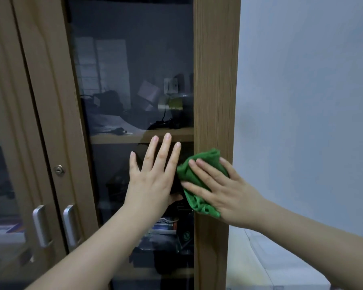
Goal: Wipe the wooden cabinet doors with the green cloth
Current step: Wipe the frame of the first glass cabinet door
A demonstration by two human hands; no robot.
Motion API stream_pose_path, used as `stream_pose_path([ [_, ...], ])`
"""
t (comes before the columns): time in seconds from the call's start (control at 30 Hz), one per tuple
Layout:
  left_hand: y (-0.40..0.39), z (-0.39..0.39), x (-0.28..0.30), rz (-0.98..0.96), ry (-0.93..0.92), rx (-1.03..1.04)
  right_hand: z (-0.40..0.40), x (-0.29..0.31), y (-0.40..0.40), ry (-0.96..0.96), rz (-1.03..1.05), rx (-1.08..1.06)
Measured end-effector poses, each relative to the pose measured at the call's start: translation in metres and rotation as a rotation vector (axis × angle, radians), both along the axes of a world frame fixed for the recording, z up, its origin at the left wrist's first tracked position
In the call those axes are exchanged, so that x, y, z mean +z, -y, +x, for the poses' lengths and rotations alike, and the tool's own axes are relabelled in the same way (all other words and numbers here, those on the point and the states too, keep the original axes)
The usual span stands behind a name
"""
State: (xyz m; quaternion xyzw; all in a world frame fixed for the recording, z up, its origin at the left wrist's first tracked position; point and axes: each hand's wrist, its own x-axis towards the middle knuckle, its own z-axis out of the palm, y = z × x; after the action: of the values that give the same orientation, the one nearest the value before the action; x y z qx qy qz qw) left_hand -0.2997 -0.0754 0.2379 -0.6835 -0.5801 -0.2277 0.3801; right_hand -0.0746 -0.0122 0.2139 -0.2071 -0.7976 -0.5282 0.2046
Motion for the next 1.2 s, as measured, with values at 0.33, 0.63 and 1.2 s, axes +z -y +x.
stream_pose_path([
  [0.33, 0.002, 0.0, 0.002, -0.077, 0.006, 0.045, 0.041, 0.085, 0.0, -0.081, 0.055, -0.029],
  [0.63, 0.002, -0.005, -0.004, -0.014, -0.027, -0.004, -0.024, 0.075, 0.01, -0.523, 0.028, -0.074],
  [1.2, 0.002, 0.007, -0.16, 0.114, 0.019, -0.048, -0.008, -0.123, 0.002, -0.106, -0.028, 0.063],
])
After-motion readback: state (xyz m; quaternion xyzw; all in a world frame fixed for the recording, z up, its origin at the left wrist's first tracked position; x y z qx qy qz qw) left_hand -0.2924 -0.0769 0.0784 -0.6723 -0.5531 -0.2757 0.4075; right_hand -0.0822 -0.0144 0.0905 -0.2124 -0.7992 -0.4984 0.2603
